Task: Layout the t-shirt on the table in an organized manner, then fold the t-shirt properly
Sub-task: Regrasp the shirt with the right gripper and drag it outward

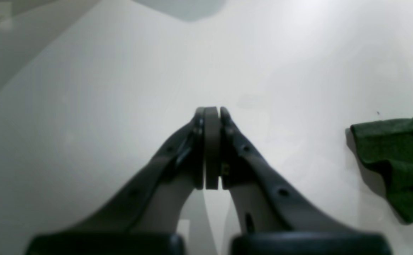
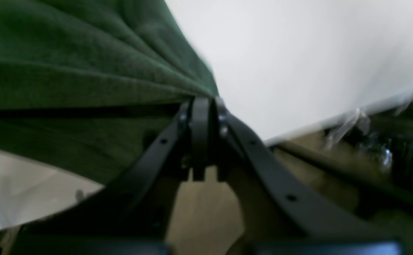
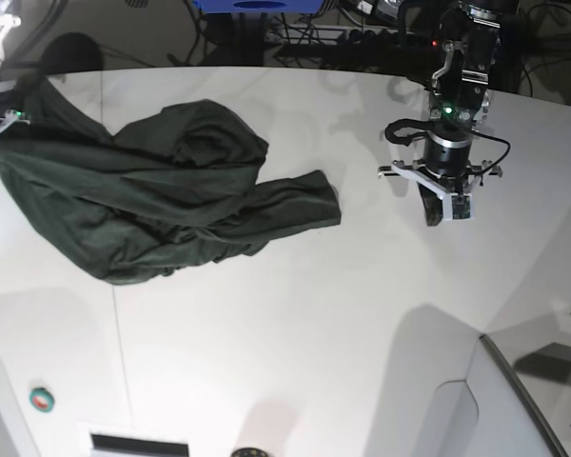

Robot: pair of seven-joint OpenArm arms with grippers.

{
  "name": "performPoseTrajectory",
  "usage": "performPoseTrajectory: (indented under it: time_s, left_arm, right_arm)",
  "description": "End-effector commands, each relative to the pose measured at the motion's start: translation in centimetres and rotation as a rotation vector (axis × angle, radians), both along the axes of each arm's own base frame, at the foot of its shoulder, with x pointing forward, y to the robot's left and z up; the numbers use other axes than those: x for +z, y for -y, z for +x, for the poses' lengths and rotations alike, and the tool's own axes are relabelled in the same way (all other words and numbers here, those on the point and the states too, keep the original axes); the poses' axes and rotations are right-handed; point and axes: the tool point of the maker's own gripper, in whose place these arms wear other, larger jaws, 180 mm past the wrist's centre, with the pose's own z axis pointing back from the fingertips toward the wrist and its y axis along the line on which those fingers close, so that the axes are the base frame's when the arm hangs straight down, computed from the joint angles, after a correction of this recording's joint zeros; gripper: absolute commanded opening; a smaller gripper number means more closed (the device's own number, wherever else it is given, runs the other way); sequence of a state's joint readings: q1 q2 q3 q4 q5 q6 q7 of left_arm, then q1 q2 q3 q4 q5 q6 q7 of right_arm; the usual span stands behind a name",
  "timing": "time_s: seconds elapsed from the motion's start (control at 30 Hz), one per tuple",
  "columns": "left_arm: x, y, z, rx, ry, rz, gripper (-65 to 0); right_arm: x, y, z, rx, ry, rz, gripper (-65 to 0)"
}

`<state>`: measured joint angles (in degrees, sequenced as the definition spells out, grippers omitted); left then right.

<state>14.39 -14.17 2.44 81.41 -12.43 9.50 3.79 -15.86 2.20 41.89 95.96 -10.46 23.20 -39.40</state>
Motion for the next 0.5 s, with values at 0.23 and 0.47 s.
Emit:
performPoseTrajectory:
  time_s: [0.23, 0.47]
  left_arm:
    - [1.0, -1.2, 0.3, 0.005, 0.032, 0.029, -65.0]
    - [0.6, -2.3, -1.1, 0.003, 0.009, 0.055, -65.0]
  right_arm:
    - [2.8, -5.2, 4.0, 0.325, 0.045, -0.056, -37.1]
    - [1.6, -16.7, 6.7, 0.656, 0.053, 0.049, -36.6]
